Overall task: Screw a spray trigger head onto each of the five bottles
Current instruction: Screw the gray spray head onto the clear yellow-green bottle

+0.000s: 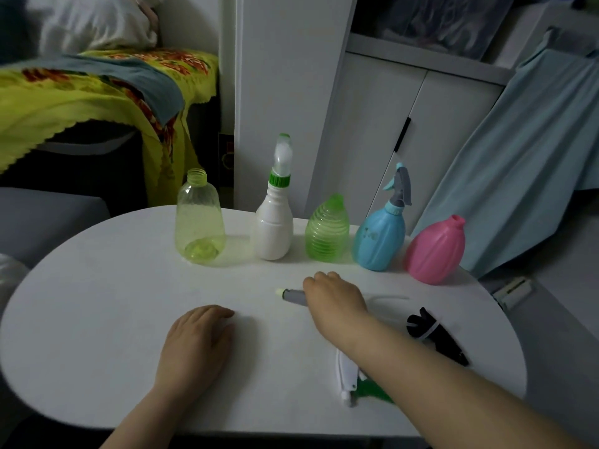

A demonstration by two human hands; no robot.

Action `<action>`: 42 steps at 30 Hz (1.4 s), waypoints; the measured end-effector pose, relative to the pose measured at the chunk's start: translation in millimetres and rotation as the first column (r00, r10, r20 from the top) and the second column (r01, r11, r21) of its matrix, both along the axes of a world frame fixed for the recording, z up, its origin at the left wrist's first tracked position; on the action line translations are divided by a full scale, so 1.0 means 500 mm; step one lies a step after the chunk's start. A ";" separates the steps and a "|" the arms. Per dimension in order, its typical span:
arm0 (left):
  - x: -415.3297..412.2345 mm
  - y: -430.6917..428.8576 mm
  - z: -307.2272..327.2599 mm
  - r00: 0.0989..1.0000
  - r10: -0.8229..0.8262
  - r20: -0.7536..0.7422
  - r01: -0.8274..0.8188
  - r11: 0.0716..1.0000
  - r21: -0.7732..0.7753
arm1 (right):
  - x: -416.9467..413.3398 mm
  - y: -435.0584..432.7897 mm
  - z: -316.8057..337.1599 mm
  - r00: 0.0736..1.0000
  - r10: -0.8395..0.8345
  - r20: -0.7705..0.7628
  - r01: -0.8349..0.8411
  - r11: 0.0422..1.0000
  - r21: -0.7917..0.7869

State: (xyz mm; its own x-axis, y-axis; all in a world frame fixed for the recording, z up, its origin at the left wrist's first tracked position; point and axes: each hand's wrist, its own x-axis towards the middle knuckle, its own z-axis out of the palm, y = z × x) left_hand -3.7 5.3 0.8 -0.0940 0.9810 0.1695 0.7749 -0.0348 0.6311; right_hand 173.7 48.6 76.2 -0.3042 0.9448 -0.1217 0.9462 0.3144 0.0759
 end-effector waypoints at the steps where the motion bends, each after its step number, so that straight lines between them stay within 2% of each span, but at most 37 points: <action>1: 0.000 0.000 0.000 1.000 -0.001 0.002 0.001 1.000 0.002 | 0.007 0.004 0.010 1.000 -0.004 -0.030 0.004 1.000 0.008; 3: 0.000 -0.001 0.002 1.000 -0.003 0.016 0.003 1.000 0.006 | 0.022 0.011 0.035 0.992 -0.002 -0.125 0.006 1.000 0.028; 6: -0.001 0.001 0.006 0.997 0.002 0.080 -0.002 1.000 -0.006 | 0.044 0.021 0.085 0.938 0.026 -0.346 -0.013 0.999 0.041; 10: -0.022 0.009 0.018 0.946 0.006 0.325 0.009 0.999 -0.045 | 0.067 0.030 0.153 0.775 0.037 -0.631 -0.009 0.999 0.048; 13: -0.053 0.033 0.040 0.923 0.046 0.381 -0.048 0.999 -0.004 | 0.078 0.047 0.190 0.691 0.004 -0.723 0.003 1.000 0.009; 15: -0.072 0.060 0.064 0.893 0.088 0.440 -0.128 0.990 0.062 | 0.085 0.062 0.210 0.598 -0.057 -0.800 0.027 0.998 -0.051; 18: -0.091 0.114 0.098 0.859 0.131 0.496 -0.226 0.964 0.138 | 0.095 0.083 0.222 0.400 -0.153 -0.904 0.039 0.988 -0.150; 21: -0.094 0.170 0.112 0.854 0.123 0.506 -0.218 0.967 0.134 | 0.097 0.091 0.215 0.261 -0.207 -0.943 0.054 0.978 -0.199; 25: -0.092 0.223 0.107 0.868 0.103 0.485 -0.179 0.977 0.112 | 0.101 0.101 0.192 0.289 -0.209 -0.934 0.127 0.976 -0.179; 31: -0.103 0.276 0.098 0.859 0.123 0.498 -0.219 0.966 0.140 | 0.106 0.114 0.176 0.175 -0.287 -0.942 0.059 0.958 -0.281; 37: -0.094 0.309 0.099 0.875 0.108 0.472 -0.185 0.976 0.119 | 0.110 0.127 0.172 0.136 -0.302 -0.944 0.009 0.953 -0.304; 42: -0.083 0.241 0.092 0.875 0.020 0.483 -0.104 0.983 0.148 | 0.116 0.123 0.194 0.100 -0.282 -0.954 -0.063 0.955 -0.289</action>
